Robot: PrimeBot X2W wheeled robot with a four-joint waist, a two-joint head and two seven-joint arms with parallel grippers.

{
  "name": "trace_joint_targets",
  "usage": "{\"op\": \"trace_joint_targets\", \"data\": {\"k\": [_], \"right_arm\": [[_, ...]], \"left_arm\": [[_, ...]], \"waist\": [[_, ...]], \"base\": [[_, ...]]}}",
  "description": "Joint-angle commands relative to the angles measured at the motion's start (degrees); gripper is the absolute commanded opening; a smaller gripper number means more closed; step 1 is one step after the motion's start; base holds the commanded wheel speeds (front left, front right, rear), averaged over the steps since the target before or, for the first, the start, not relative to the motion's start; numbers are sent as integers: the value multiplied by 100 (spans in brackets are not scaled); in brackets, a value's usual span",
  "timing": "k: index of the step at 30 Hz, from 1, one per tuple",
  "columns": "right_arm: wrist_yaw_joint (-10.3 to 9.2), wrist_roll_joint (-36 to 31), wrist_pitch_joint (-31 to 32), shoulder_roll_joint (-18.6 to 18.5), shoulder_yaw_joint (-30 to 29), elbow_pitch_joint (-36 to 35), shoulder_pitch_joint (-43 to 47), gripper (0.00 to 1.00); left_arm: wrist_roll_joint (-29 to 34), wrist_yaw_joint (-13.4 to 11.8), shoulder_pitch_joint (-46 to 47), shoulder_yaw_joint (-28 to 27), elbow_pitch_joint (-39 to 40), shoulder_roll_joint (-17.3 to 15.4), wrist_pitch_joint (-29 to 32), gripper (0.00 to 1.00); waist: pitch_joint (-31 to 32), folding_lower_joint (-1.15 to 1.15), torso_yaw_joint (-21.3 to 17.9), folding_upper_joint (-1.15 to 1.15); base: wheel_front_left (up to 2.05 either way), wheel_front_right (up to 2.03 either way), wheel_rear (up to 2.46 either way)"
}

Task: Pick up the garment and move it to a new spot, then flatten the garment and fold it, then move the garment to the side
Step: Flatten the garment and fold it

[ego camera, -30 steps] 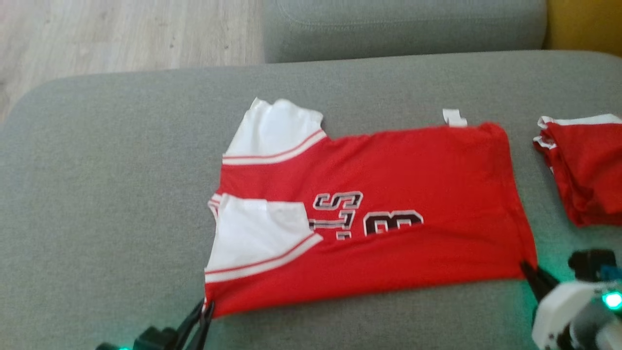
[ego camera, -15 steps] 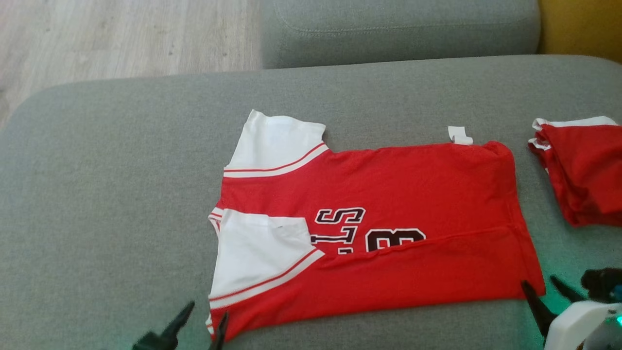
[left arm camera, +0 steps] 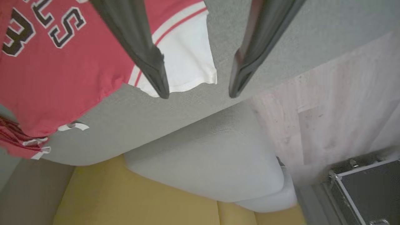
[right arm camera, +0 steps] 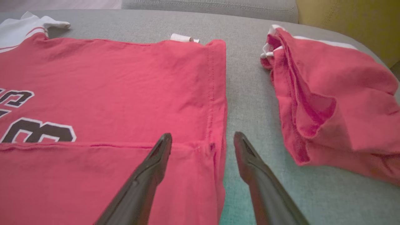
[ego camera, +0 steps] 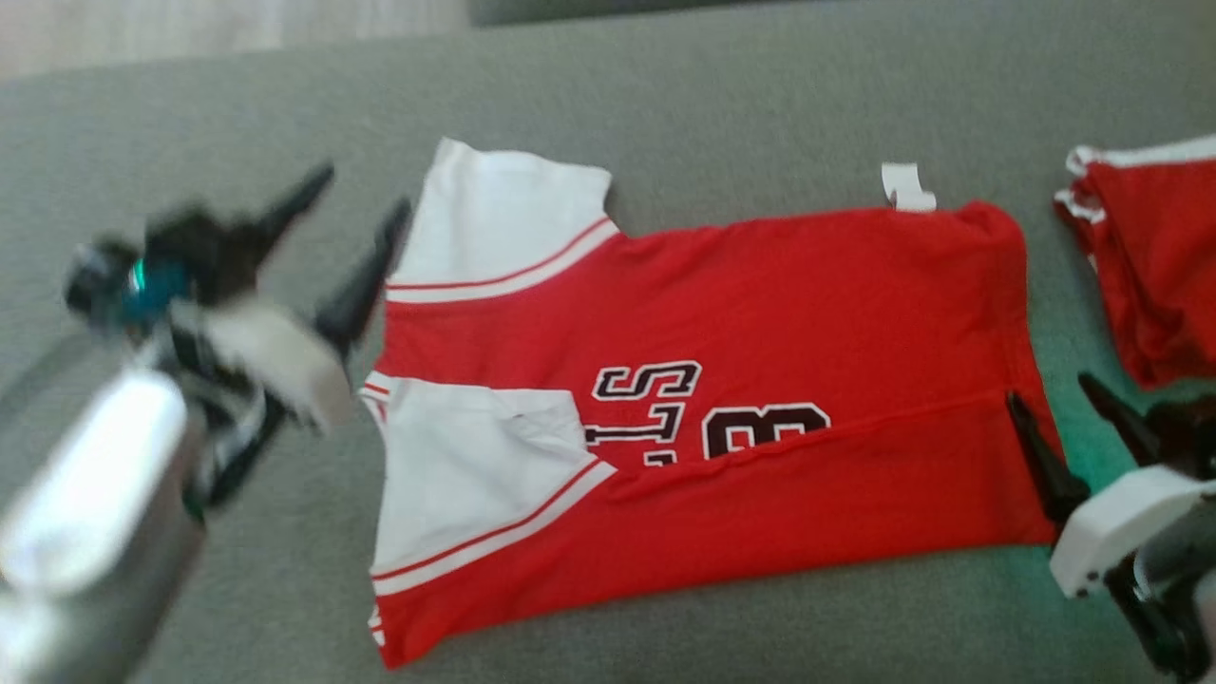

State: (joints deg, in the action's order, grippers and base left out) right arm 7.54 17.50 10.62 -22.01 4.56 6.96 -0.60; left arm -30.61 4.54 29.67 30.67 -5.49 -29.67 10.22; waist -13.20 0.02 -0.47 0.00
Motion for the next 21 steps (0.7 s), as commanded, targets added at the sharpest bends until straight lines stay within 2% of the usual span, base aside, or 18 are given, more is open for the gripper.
{"op": "trace_joint_targets", "data": {"k": [1,5,11,18,21], "right_arm": [[-5,-38,-37,-90,48,-198,-126,100],[-5,-85,-95,11,123,-214,-322,100],[-5,-141,-208,108,172,-181,-534,100],[-5,-153,-303,189,260,-107,-659,100],[-5,-159,-331,199,286,-63,-705,100]], "left_arm": [[-85,74,467,-196,-34,-217,184,100],[-347,252,1580,86,-840,-205,964,100],[-725,291,2771,560,-1705,-323,1867,100],[-1218,293,3238,928,-2545,-537,2642,100],[-1297,293,3303,999,-2713,-612,2707,100]], "waist": [[-278,-2,-212,0],[-603,-2,-473,0],[-1068,-2,-817,0],[-1315,-2,-1040,0],[-1362,-2,-1092,0]], "base": [[0,0,0],[0,0,0],[0,0,0],[0,0,0],[0,0,0]]}}
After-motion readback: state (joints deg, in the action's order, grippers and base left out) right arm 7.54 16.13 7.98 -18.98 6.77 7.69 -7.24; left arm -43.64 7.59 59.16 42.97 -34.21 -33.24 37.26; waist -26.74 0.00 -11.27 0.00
